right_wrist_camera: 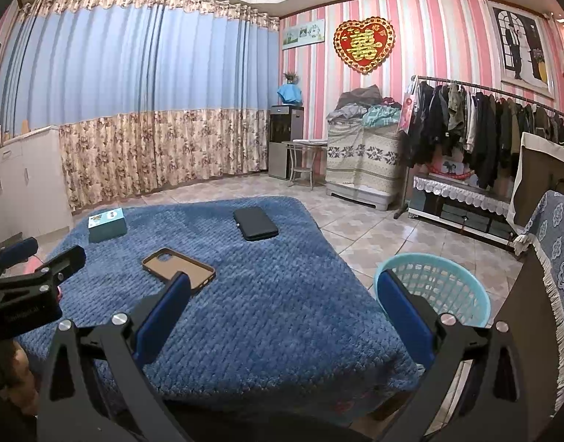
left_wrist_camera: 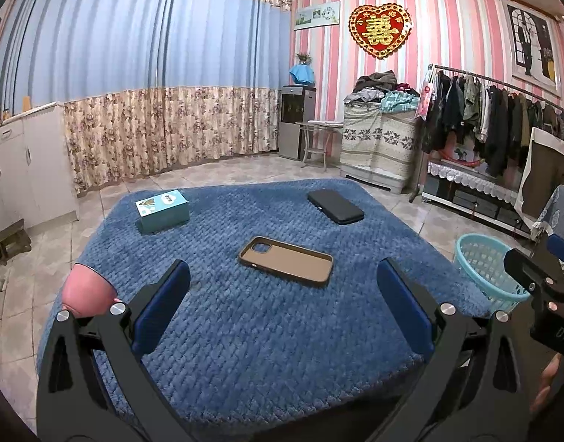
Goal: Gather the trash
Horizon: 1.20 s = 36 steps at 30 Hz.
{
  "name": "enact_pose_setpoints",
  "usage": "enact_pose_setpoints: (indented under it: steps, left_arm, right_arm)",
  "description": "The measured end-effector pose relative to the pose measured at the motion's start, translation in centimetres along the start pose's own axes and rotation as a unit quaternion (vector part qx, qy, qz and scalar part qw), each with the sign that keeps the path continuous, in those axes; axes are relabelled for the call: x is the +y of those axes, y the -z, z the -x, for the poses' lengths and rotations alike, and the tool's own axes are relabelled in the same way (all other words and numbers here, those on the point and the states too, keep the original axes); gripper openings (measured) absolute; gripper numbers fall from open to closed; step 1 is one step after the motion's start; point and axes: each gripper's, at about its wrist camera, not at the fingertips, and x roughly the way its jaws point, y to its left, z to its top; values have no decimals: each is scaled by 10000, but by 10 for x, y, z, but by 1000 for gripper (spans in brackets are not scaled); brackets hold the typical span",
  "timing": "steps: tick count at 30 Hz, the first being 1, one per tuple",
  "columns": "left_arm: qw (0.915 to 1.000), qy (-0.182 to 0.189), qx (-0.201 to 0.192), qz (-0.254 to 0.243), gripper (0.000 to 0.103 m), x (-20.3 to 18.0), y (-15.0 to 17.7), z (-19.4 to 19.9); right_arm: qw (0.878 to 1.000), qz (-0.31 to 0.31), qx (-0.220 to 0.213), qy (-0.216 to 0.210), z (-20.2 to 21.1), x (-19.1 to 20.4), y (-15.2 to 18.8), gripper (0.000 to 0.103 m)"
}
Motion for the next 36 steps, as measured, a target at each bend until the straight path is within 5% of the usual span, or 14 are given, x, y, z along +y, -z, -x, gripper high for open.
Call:
enact_pose_setpoints:
  steps: [36]
  left_arm:
    - [10000,26,-34,-37,98,2,2,-1]
  right_arm:
    - [10000,15,-18,26,-2,-1,2,99]
